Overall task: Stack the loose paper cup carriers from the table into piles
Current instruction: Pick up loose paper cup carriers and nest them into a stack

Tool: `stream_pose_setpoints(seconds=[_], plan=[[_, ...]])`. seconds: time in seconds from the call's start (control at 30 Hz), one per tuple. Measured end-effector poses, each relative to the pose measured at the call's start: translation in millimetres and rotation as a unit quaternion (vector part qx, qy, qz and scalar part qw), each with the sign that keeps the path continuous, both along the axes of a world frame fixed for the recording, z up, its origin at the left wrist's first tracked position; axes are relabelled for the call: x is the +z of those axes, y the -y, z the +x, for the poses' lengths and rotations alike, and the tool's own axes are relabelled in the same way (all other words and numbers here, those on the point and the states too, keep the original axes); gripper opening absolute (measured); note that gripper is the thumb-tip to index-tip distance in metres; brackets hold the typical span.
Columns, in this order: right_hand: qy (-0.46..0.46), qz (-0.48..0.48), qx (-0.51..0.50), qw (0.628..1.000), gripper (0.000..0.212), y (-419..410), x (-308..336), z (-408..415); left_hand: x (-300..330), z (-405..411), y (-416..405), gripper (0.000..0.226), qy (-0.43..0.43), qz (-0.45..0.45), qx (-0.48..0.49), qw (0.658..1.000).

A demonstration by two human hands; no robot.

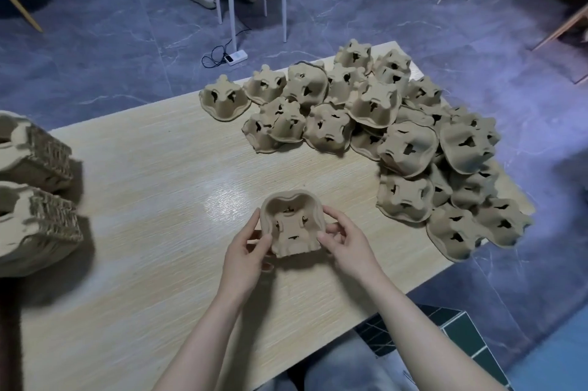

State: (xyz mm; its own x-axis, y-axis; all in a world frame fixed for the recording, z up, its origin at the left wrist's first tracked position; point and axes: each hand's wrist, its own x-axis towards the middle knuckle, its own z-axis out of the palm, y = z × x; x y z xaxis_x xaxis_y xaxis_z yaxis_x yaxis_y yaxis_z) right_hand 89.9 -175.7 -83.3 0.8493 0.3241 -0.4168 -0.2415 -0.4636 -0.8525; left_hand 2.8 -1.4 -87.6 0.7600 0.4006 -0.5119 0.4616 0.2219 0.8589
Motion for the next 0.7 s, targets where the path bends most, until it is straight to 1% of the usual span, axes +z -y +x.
stream_pose_setpoints(seconds=[0.07,0.23,0.33,0.43,0.53,0.6,0.7], plan=[[0.000,0.013,-0.023,1.000,0.048,5,1,-2,0,3,1,0.055,0.003,0.002,-0.011,1.000],[0.005,0.009,-0.057,0.998,0.046,30,-2,7,5,18,21,0.054,0.023,0.000,-0.037,0.999],[0.008,0.000,-0.041,0.999,0.044,48,1,23,7,33,38,0.052,0.032,-0.002,-0.034,0.999],[0.025,-0.026,-0.016,0.999,0.045,69,6,47,6,49,60,0.052,0.038,-0.005,-0.024,0.999],[0.018,-0.054,0.005,0.998,0.041,86,13,69,2,62,79,0.054,0.037,-0.001,-0.013,0.999],[0.056,-0.074,0.004,0.996,0.035,94,19,80,-1,67,86,0.054,0.033,0.002,-0.004,0.999],[0.209,-0.102,-0.025,0.972,0.030,102,33,101,-2,71,89,0.053,0.033,0.007,0.000,0.999]])
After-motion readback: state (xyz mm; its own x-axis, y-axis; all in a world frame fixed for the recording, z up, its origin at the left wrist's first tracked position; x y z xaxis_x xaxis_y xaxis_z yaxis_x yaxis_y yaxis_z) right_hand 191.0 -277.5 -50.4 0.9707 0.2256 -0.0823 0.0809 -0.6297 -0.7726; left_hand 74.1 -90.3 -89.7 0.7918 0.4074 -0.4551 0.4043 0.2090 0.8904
